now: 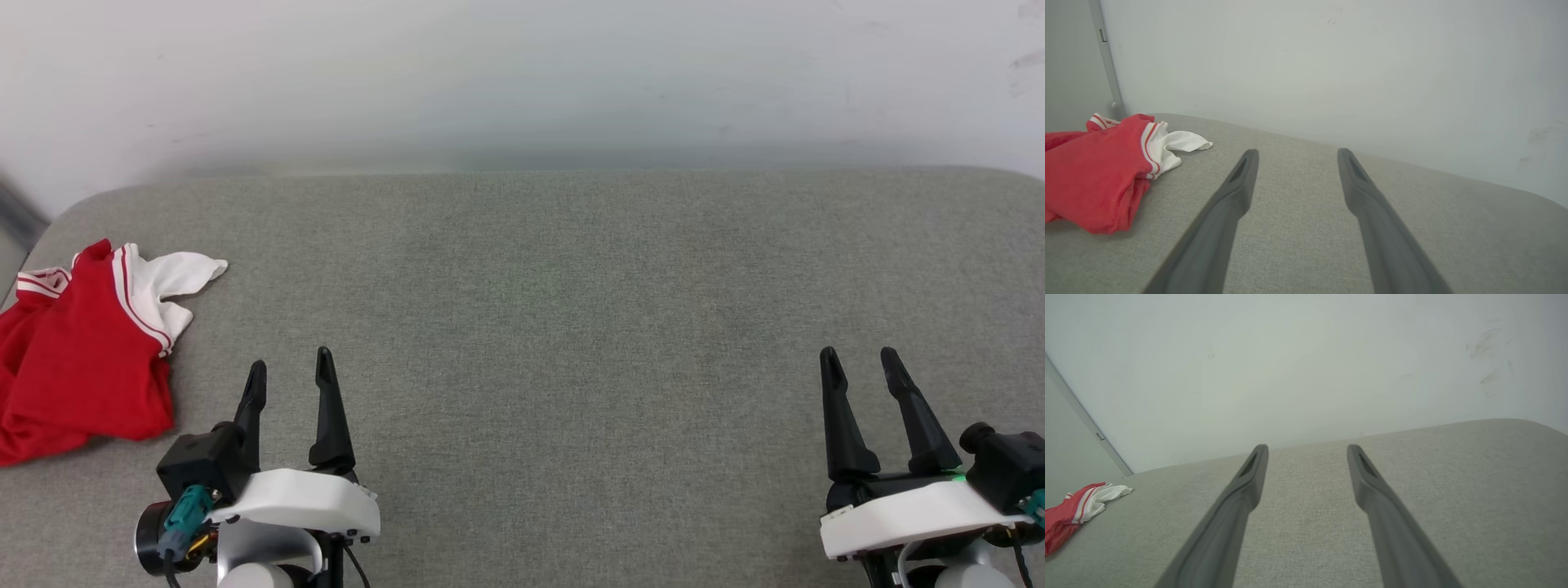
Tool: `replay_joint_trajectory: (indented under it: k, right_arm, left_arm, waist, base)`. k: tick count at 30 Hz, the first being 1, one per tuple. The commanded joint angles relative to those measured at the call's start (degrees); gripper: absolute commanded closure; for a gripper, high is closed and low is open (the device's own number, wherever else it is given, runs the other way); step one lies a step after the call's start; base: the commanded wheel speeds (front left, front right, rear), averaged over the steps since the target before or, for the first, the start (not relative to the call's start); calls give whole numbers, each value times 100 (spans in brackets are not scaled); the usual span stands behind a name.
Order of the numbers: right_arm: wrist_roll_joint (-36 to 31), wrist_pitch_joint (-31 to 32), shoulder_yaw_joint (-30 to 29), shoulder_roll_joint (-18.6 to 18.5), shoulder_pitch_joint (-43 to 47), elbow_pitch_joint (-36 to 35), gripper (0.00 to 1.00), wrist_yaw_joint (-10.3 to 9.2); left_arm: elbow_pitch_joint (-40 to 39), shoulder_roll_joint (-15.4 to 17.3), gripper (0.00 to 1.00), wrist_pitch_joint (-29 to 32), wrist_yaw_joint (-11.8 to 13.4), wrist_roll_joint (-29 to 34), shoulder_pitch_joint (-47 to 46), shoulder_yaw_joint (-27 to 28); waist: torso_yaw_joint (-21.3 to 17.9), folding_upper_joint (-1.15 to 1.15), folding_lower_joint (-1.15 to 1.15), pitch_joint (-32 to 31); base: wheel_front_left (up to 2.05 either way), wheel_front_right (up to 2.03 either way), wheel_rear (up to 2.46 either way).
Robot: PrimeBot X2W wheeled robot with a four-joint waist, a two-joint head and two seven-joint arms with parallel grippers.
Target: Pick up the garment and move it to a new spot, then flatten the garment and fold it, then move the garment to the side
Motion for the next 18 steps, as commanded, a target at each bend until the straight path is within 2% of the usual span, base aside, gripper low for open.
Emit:
replay_joint_trajectory:
  k: [1, 11, 18]
  right_arm:
    - [-159, -52, 10, -5, -8, -79, 0, 0]
    - [-697, -179, 63, -5, 8, -167, 0, 0]
    - [-1008, -265, 77, -4, 24, -239, 0, 0]
  left_arm:
    - [-73, 35, 0, -55, 35, 139, 19, -18]
    - [-182, 49, 0, -176, 148, 662, 20, -132]
    - [-294, 51, 0, -267, 108, 954, 35, -170]
  waist:
    - [3, 0, 0, 8]
    - [23, 0, 0, 59]
    - [32, 0, 0, 95]
  base:
    - [0, 0, 0]
    - [0, 0, 0]
    - [0, 0, 0]
